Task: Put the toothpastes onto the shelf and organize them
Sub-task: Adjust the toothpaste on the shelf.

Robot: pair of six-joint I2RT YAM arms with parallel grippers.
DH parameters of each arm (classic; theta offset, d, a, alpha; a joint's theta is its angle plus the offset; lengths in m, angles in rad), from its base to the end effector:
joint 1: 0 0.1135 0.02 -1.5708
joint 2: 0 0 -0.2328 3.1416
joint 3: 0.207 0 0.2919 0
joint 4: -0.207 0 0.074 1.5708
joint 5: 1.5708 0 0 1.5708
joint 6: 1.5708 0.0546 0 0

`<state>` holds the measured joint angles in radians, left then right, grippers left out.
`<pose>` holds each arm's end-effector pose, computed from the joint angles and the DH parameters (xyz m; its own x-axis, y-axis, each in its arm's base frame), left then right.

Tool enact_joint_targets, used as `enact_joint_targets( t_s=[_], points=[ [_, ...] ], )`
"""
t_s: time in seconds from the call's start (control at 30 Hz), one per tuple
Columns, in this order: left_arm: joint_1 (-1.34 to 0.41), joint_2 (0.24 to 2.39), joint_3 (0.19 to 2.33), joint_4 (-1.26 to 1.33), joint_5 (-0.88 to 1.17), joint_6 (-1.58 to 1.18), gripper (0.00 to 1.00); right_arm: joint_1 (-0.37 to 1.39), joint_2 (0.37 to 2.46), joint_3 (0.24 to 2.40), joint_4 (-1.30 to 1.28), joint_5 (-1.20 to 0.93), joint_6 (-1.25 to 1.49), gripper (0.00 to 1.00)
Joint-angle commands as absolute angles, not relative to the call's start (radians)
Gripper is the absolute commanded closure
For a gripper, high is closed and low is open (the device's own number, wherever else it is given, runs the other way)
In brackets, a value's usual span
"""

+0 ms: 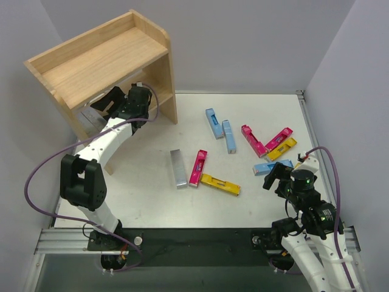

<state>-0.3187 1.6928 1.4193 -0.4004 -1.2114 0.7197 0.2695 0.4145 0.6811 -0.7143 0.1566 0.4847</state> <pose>0.4077 -0.0807 0.2670 -0.8309 0.5183 -0.2025 -0.0489 0.2946 0.9544 0.1777 0.0403 0.2850 -0.4286 0.3591 -0.8291 0.0816 0.9293 0.3603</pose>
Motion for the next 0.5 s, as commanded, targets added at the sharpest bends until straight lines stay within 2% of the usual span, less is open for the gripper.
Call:
enact_joint_targets(
  t_s=[0.0, 0.2, 0.47],
  points=[
    [-0.316, 1.646, 1.443, -0.416, -1.239, 0.703, 0.20, 0.275, 0.419, 0.670, -0.698, 0.172, 0.474, 0.07],
    [-0.371, 1.649, 1.531, -0.469, -1.217, 0.657, 0.20, 0.275, 0.419, 0.670, -0.696, 0.172, 0.474, 0.07],
    [-0.535, 1.689, 1.710, -0.693, -1.119, 0.427, 0.20, 0.273, 0.417, 0.670, -0.696, 0.172, 0.474, 0.07]
  ],
)
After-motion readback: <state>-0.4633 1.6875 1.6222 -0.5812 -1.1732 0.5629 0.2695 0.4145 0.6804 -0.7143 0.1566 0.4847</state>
